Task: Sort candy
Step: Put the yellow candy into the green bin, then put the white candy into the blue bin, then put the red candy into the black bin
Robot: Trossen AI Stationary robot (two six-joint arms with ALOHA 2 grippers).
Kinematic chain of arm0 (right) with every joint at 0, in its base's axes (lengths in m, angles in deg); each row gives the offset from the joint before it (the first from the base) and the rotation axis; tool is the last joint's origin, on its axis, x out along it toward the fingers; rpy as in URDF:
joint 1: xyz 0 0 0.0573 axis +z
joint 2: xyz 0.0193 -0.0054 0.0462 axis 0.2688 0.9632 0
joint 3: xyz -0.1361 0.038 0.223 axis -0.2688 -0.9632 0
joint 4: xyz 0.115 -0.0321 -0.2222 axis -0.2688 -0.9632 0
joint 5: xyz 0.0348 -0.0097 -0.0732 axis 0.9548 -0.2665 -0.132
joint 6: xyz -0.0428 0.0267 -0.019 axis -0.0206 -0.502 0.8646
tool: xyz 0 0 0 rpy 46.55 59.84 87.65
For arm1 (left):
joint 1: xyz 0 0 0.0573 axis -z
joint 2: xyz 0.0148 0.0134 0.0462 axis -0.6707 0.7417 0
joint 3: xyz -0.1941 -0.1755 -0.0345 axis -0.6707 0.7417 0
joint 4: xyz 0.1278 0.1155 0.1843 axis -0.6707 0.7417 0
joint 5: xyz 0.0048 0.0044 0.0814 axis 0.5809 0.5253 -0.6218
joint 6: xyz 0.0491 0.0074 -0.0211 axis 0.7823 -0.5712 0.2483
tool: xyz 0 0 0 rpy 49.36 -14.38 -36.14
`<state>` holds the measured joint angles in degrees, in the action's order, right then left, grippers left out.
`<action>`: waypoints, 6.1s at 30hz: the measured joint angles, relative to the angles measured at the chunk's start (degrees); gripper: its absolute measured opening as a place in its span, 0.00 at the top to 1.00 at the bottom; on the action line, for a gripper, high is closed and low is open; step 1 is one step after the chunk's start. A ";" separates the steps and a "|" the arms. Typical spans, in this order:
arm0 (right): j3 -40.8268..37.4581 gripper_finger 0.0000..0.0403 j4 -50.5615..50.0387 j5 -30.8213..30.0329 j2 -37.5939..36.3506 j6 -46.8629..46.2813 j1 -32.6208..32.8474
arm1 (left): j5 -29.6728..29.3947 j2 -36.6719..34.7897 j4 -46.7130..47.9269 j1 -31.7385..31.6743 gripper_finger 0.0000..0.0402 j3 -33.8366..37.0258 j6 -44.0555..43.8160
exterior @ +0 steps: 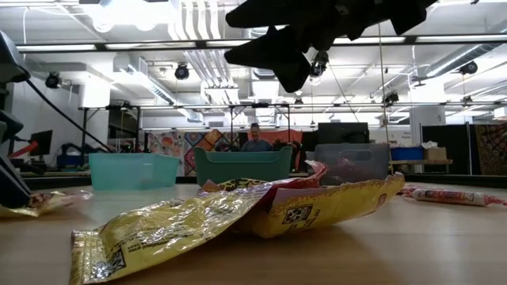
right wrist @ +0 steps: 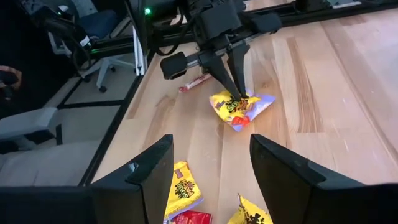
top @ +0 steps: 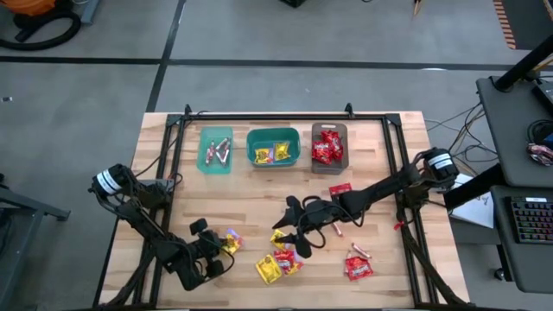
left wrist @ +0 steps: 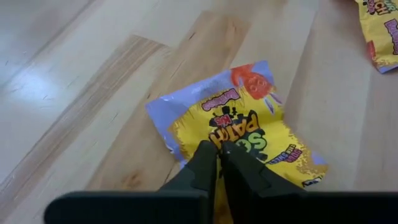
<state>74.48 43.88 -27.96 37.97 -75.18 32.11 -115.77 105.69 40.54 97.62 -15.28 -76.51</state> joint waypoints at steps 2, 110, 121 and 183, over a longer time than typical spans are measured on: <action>0.00 0.50 0.60 -1.09 0.91 -0.32 0.01 | -1.73 0.04 0.15 0.11 0.99 -0.38 0.22; 21.75 0.59 -45.20 0.97 -4.30 3.68 -17.54 | 34.94 -7.78 13.90 -1.55 0.63 -9.91 26.31; 21.75 0.59 -47.01 -0.39 -5.50 2.54 -8.15 | 35.08 -1.59 14.29 -1.53 0.68 -10.26 29.06; 16.14 0.66 -87.65 -15.31 -6.31 -44.91 5.69 | 14.97 -44.30 -14.18 -41.00 0.56 5.24 61.53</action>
<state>90.63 -43.76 -43.27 31.66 -120.09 37.79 -100.81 61.39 26.35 56.62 -10.04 -14.98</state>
